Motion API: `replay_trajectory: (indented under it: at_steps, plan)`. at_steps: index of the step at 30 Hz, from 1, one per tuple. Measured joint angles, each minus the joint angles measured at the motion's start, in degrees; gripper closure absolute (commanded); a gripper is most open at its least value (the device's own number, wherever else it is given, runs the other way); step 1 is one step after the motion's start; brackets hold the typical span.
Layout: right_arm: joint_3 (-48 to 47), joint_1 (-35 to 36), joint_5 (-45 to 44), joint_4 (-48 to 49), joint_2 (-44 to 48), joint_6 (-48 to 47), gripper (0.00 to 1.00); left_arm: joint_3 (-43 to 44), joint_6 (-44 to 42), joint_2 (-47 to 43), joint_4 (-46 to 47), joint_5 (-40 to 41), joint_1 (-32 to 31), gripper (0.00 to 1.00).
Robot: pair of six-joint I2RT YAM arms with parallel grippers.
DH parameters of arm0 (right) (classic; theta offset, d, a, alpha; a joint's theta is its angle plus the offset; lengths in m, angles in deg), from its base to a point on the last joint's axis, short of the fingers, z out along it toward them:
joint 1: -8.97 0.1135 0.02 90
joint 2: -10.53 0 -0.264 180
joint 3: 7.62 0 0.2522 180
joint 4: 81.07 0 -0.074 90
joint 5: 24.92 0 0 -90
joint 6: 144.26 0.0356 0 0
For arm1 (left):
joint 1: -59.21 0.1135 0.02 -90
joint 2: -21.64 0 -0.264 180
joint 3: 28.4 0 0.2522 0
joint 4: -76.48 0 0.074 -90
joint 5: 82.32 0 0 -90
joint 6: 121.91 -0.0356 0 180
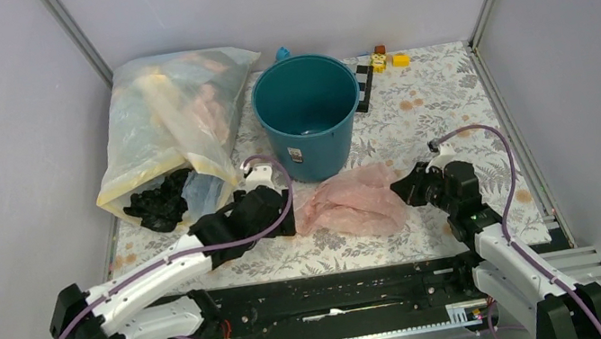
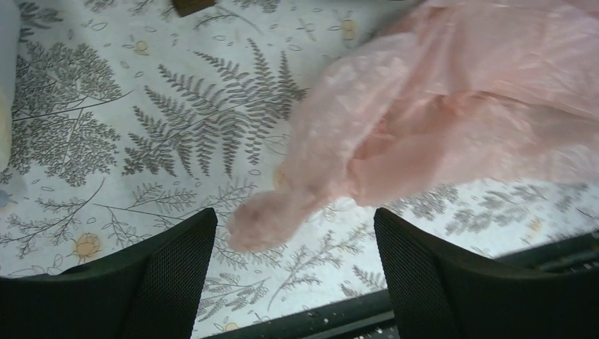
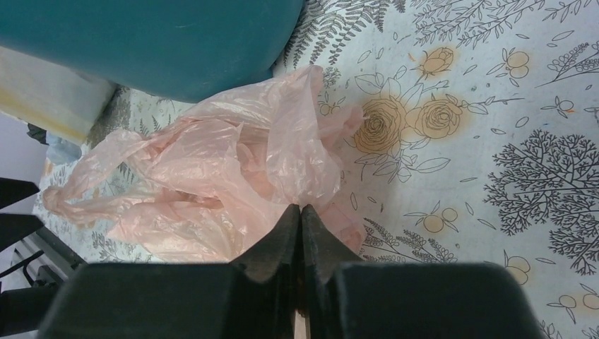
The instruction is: Put the trash bags into the trash bin
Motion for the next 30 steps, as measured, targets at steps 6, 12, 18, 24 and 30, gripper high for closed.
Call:
replay_trajectory:
  at_steps: [6,12,18,24,30]
  plan:
    - [0.0,0.0,-0.5,-0.7,0.0,0.0,0.99,-2.9,0.4,5.9,4.0,0.8,4.0,0.36]
    - [-0.1,0.0,-3.7,-2.6,0.6,0.1,0.97,-7.2,1.2,6.6,8.8,0.8,8.8,1.0]
    - [-4.6,0.3,-17.1,-10.1,1.6,2.3,0.98,-12.0,2.0,1.0,11.8,0.9,12.7,1.0]
    - [-14.5,1.2,-32.1,-18.8,-2.0,8.2,0.75,-14.7,3.3,-3.8,17.2,-3.8,14.0,1.0]
    - [-22.5,0.6,-30.1,-23.3,-5.5,1.6,0.33,-16.7,1.0,-3.9,18.8,-8.3,15.1,1.0]
